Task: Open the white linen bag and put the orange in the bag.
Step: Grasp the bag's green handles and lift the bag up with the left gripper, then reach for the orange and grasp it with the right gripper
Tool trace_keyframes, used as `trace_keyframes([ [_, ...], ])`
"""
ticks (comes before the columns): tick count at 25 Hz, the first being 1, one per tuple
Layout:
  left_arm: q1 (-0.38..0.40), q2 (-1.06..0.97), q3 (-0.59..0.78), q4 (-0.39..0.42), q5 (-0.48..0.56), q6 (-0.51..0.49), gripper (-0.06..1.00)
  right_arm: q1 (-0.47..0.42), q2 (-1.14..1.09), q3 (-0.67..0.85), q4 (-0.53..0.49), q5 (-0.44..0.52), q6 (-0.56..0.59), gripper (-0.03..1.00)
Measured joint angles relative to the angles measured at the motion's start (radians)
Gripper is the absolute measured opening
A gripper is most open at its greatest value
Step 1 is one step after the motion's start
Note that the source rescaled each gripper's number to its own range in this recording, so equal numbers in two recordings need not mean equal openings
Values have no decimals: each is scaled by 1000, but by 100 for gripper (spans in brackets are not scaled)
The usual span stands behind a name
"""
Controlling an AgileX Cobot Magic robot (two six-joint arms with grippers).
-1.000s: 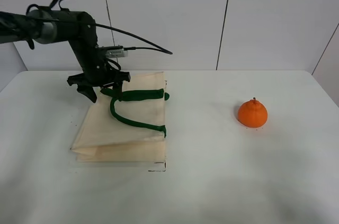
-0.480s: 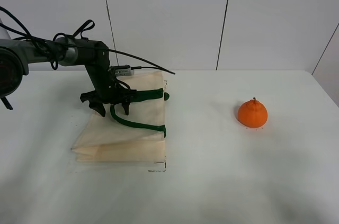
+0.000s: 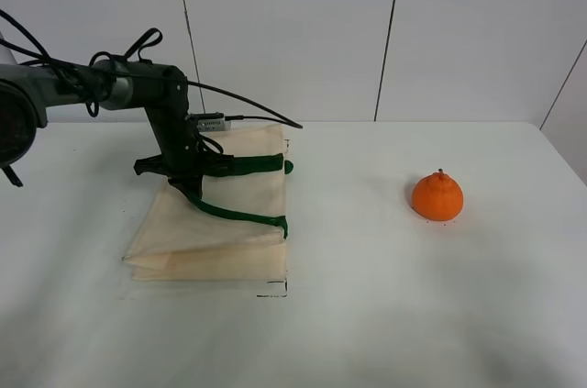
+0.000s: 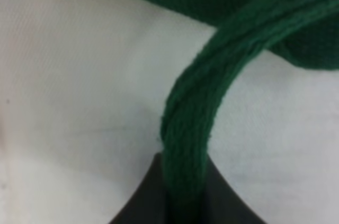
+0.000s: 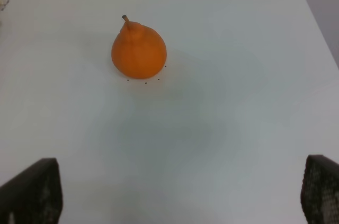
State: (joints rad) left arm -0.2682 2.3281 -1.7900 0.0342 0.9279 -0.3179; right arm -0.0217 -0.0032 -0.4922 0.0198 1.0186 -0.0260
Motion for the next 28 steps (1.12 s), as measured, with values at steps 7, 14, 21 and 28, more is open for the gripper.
trace_keyframes([
  [7, 0, -196, -188, 5, 180, 33, 0, 0, 0, 0, 0, 0, 0, 100],
  [14, 0, -383, -359, -55, 254, 79, 0, 0, 0, 0, 1, 0, 0, 100],
  [21, -1, -478, -374, -118, 263, 103, 0, 0, 41, -8, 7, -5, 0, 100],
  [28, -2, -479, -374, -120, 263, 105, 0, 0, 557, -136, 88, -205, -59, 100],
])
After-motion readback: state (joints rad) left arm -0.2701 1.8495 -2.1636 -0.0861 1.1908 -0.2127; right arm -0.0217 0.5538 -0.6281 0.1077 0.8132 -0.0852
